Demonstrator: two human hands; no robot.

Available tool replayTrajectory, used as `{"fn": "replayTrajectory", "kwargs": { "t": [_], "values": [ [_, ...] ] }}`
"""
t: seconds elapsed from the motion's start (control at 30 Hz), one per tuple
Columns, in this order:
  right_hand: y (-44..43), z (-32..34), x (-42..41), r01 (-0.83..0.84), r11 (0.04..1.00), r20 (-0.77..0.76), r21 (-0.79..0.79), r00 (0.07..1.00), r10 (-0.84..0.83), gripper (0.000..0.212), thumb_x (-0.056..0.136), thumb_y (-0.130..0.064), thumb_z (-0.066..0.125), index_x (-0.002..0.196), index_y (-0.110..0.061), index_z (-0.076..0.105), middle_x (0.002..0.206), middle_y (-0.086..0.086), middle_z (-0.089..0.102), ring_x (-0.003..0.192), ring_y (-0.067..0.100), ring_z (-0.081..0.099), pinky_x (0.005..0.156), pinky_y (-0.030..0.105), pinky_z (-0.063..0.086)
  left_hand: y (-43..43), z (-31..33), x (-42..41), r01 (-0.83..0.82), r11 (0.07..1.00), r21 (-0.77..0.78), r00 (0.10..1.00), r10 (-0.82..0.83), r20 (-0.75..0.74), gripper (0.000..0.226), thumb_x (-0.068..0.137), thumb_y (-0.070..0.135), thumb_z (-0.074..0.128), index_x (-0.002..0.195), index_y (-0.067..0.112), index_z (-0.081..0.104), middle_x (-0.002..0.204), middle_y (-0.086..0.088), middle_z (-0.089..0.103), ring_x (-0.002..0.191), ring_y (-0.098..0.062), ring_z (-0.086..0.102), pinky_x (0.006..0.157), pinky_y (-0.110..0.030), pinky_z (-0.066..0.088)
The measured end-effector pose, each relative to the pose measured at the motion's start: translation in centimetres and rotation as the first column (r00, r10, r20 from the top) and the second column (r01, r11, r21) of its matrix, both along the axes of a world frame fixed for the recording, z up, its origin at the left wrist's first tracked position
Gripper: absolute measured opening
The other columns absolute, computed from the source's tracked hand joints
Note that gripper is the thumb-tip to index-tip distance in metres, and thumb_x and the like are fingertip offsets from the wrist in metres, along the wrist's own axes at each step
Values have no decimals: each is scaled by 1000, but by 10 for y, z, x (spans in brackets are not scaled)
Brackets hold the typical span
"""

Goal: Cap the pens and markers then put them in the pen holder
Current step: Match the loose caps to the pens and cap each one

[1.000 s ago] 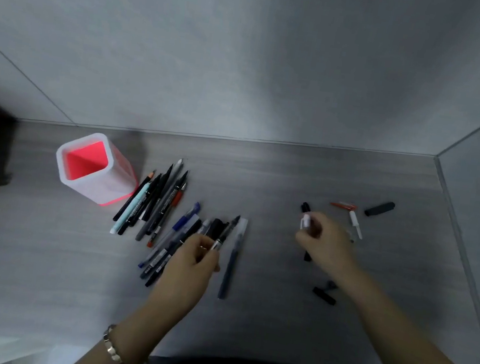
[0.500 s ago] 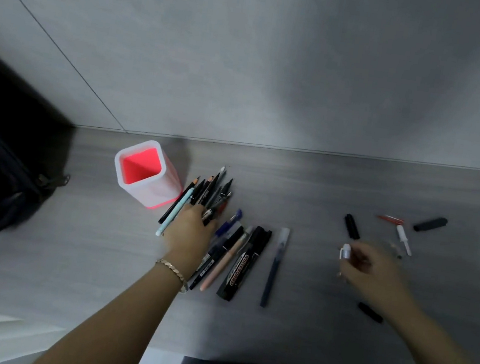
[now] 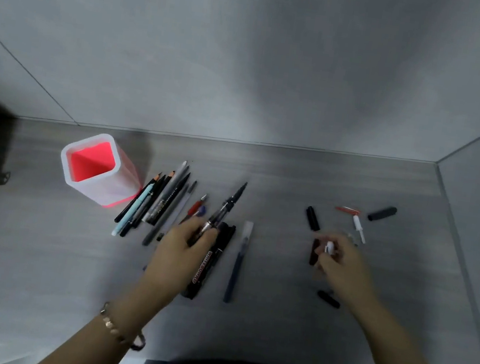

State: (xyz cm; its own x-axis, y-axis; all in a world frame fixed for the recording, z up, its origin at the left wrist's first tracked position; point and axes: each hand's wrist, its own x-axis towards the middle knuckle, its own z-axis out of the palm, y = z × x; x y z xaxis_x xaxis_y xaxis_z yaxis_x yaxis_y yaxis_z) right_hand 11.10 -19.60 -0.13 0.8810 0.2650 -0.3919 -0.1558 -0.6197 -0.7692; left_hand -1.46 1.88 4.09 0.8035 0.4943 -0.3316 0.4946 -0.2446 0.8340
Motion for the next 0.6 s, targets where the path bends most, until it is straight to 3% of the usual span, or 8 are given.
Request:
{"fn": "replayTrajectory", "kwargs": {
  "t": [0.07,0.2,0.3,0.43,0.5,0.57,0.6],
  "values": [
    [-4,-4,11,36,997,84,-73,996,-30,17,89,-5,47,99,-10,59,87,9,56,71,17,51,69,28,42,-17,9,-2,24,979,-203,999,-18,30,32,91,15,49,59,15,50,47,6,47,45,-5,41,47,-14,36],
    [7,-11,39,0,981,202,-194,979,40,23,81,-13,60,102,-4,61,94,10,60,86,27,59,80,39,50,-36,20,-3,-54,889,-455,998,35,-50,30,91,12,48,62,11,55,44,6,48,39,-3,38,39,-13,32],
    [26,-9,50,-78,938,211,-337,965,156,34,84,-24,61,114,-9,58,112,13,63,104,29,59,85,39,50,-39,23,-5,-131,858,-497,990,88,-109,25,89,9,50,66,11,59,47,5,53,40,-5,38,38,-14,30],
    [36,-8,52,-185,871,132,-455,953,272,35,86,-25,59,117,-10,55,115,12,63,103,29,59,83,37,51,-40,26,-4,-164,884,-438,985,125,-116,19,88,8,51,74,16,61,54,1,49,44,-8,36,42,-17,30],
    [33,-5,49,-121,931,121,-346,978,172,35,85,-22,59,118,-11,56,112,9,63,101,24,59,80,30,47,-39,24,-3,-146,916,-374,988,119,-95,16,88,10,52,76,15,60,55,0,46,44,-8,35,43,-18,30],
    [29,6,42,66,997,-13,-51,998,-67,34,85,-20,60,118,-14,56,96,5,61,81,14,57,66,24,44,-40,22,-2,-111,936,-335,993,92,-71,15,88,13,53,75,14,59,55,-2,43,45,-10,34,44,-20,30],
    [25,13,35,179,977,-140,118,977,-162,32,85,-20,61,116,-16,56,82,3,56,64,9,52,55,22,42,-40,20,-3,-93,941,-326,995,77,-63,15,88,14,54,74,14,59,56,-4,43,46,-10,34,45,-22,31]
  ]
}}
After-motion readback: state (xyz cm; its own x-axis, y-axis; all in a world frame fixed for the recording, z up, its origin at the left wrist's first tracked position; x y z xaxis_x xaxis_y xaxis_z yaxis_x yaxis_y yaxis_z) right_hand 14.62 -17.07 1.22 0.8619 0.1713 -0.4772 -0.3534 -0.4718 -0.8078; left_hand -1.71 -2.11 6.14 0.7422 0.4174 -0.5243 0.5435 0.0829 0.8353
